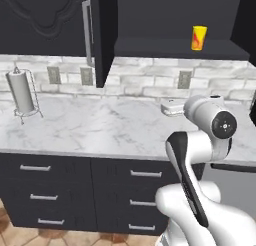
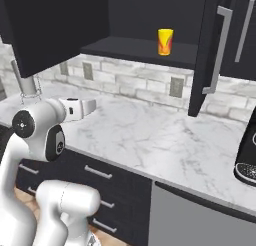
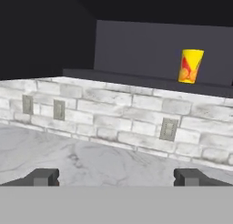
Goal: Open the cabinet directly in front. Then move the beer and the cup to the dining counter with the candle on it.
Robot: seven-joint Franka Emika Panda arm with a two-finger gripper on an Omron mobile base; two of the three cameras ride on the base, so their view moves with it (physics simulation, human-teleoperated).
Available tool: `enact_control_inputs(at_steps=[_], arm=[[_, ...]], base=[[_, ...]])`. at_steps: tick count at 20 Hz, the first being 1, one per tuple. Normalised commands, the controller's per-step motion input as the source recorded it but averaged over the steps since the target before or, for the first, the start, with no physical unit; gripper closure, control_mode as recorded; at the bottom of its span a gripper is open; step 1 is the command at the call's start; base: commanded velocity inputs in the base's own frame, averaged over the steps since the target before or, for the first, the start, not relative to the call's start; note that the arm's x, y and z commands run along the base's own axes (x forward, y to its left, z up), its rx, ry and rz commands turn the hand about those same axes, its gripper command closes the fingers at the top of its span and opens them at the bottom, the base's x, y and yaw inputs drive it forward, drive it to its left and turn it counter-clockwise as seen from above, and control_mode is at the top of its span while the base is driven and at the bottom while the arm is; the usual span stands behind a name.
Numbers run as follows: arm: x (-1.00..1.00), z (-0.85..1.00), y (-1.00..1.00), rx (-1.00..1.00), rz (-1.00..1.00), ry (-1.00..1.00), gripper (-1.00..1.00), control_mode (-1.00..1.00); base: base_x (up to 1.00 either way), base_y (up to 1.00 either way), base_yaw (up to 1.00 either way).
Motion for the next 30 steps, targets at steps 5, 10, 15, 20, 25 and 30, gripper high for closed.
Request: enact_control_inputs(at_steps=[5,10,15,20,25,30], arm=[[0.00,0.00,0.00,0.00,0.00,0.00,-1.00,1.00],[0.00,0.00,0.00,0.00,0.00,0.00,-1.00,1.00],[0.00,0.00,0.00,0.00,0.00,0.00,-1.00,1.00],[0.00,0.00,0.00,0.00,0.00,0.00,-1.00,1.00],[0.08,0.19,-0.14,0.00,-0.07,0.22,-1.00,-1.00],[0.14,0.61,-0.28,-0.01,-0.29,0.66,-1.00,-1.00]], base=[[0.15,-0.25,-0.16],[0.42,-0.08,-0.09],[0.69,0.00,0.00],[0.36,-0.15,-0.01],[0.11,-0.15,-0.05],[0.00,0.00,0.00]])
